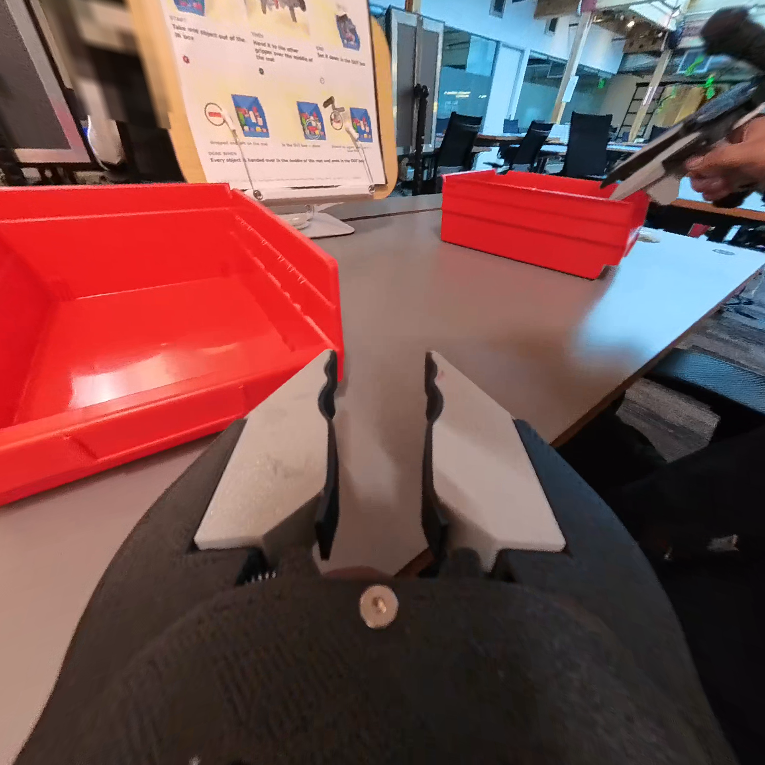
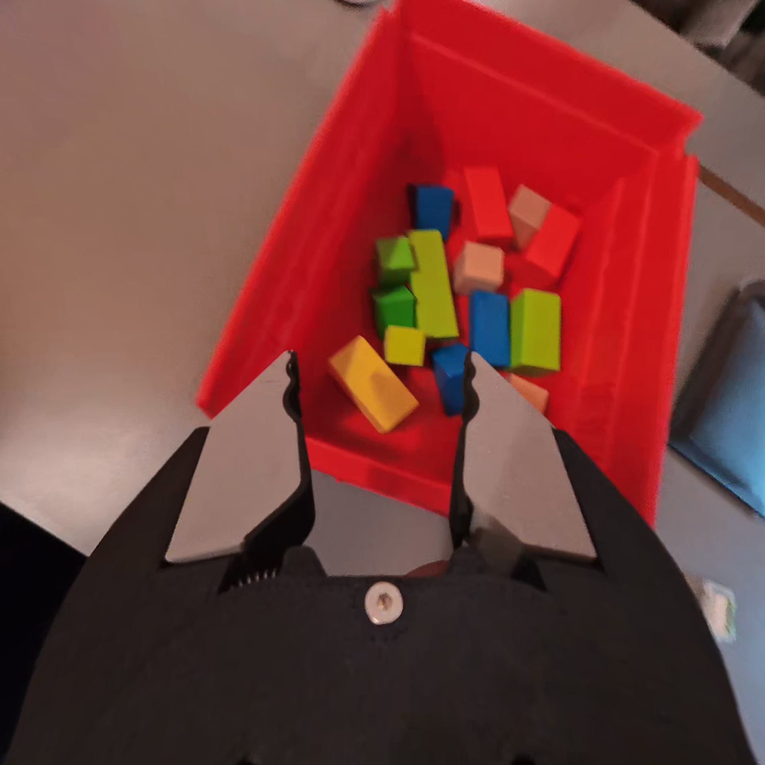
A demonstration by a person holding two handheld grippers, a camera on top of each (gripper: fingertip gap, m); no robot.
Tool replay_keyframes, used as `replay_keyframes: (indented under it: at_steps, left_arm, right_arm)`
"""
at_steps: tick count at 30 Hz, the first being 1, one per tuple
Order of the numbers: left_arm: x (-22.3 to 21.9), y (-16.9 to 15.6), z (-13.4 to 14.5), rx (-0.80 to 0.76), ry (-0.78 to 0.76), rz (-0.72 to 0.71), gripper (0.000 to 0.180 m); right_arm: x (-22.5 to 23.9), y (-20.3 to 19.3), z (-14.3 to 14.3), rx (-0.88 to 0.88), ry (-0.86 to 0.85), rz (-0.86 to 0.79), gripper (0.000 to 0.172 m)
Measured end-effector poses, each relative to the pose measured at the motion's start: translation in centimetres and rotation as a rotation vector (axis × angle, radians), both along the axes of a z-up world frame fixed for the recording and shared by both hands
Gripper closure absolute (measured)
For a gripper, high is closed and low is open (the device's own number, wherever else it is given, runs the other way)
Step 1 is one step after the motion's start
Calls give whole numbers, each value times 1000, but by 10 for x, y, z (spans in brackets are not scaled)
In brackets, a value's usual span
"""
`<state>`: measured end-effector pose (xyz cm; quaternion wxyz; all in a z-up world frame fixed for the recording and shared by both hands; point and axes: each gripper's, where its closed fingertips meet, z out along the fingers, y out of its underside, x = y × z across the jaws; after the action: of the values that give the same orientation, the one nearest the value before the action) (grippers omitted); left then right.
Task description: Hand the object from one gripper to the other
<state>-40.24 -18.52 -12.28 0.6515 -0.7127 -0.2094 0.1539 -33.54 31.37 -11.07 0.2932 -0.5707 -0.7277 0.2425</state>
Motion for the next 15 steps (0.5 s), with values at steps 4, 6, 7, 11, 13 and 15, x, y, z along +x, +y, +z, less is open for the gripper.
replay_keyframes:
  at_steps: [4,6,7,11,13,15]
  left_arm:
    - [-12,-6,-7,-18,-27,74,128]
    - [-17,-8,-11,-46,-29,113,127]
    - [-20,-9,-11,-59,-31,134,125]
    - [-21,-2,4,-25,-59,151,123]
    - [-25,2,6,-58,-53,173,123]
    - [-33,9,-1,-125,-86,202,123]
  right_arm:
    - [-9,-32,2,-23,85,81,116]
    - [-6,-35,1,12,123,108,123]
    - [-2,-33,-1,16,128,107,118]
    - [24,-18,-2,-19,153,95,99]
    - [37,-16,4,-58,196,97,95]
    - [44,-34,10,-138,256,154,93]
